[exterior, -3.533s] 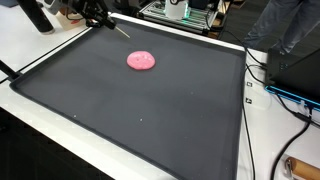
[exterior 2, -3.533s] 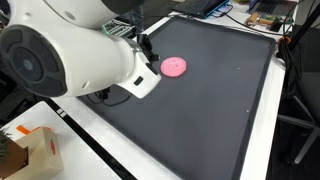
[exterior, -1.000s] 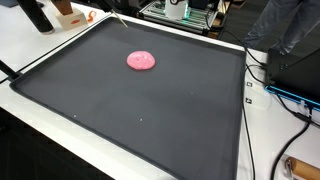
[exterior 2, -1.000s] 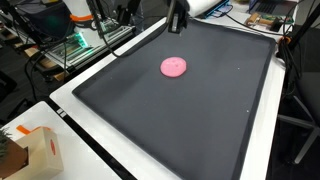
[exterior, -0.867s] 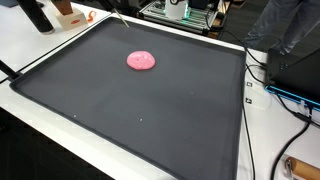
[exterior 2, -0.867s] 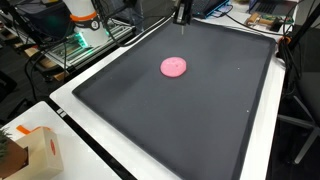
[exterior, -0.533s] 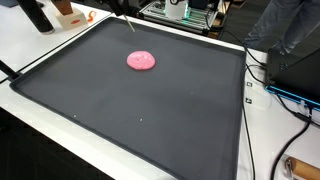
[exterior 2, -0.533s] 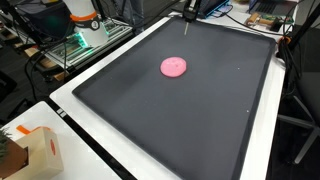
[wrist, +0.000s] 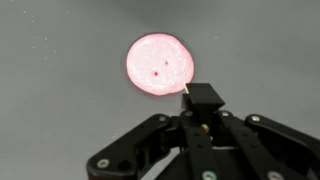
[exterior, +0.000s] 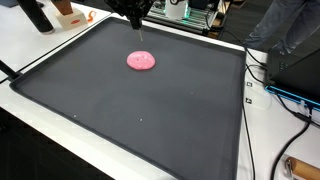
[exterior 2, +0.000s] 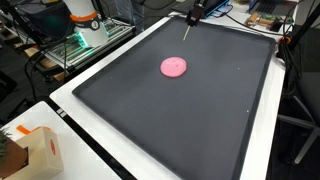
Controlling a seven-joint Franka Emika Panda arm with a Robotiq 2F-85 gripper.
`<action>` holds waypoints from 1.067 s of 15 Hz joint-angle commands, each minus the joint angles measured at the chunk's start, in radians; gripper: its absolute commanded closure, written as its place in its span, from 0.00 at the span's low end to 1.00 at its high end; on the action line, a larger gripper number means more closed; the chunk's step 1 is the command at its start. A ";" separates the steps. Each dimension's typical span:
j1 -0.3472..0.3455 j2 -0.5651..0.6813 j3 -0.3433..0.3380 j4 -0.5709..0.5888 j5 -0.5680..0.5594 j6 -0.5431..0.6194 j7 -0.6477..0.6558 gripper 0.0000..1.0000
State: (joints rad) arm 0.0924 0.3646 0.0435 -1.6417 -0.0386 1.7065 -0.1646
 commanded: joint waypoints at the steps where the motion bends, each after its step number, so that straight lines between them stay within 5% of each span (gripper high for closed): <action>1: 0.052 -0.014 0.013 -0.071 -0.123 0.066 0.107 0.97; 16: 0.223 -0.003 0.017 -0.266 -0.502 0.303 0.597 0.97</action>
State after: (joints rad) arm 0.2788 0.3728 0.0719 -1.8483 -0.4458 1.9552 0.3217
